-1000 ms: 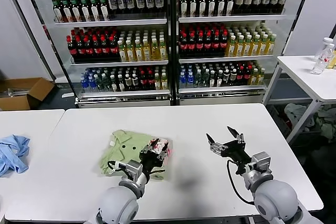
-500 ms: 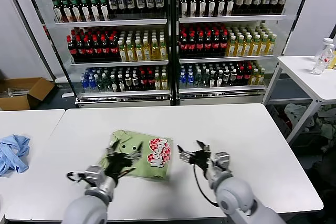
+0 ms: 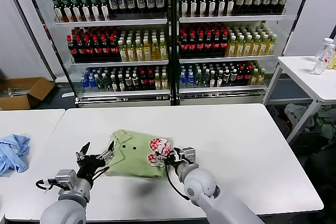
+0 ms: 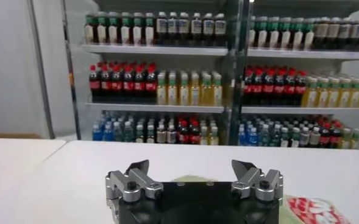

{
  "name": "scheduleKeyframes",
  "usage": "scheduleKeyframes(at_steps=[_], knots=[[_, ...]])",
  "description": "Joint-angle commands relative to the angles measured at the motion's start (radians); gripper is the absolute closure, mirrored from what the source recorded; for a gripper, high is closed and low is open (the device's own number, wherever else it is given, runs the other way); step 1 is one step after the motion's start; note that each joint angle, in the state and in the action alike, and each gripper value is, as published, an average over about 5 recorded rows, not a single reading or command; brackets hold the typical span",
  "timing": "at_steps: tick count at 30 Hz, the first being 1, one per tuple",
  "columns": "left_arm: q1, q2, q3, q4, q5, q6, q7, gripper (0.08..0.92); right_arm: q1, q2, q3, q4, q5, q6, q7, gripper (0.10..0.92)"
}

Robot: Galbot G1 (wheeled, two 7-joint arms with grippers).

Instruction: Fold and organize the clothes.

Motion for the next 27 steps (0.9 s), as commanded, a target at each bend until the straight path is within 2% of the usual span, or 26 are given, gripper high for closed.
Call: scheduleKeyframes(at_steps=[1,13,22,27], knots=[[0.022,0.007,-0.051,0.004,-0.008,-0.013,-0.008,0.177,0.077,0.077,-0.056,-0.145,0.040,-0.018,0.029,0.272],[0.026,0.003,-0.031,0.021,-0.005,-0.025,0.001,0.177,0.126,-0.021,-0.017,-0.176,0.044,0.049,-0.061,0.619],[-0.002,0.013,0.015,0.018,0.030,-0.031,0.013,0.177,0.159,-0.198,0.044,-0.169,-0.177,0.129,-0.240,0.868],[-0.017,0.020,0.039,0.018,0.058,-0.041,0.022,0.177,0.054,-0.255,0.114,-0.034,-0.351,0.148,-0.282,0.897]])
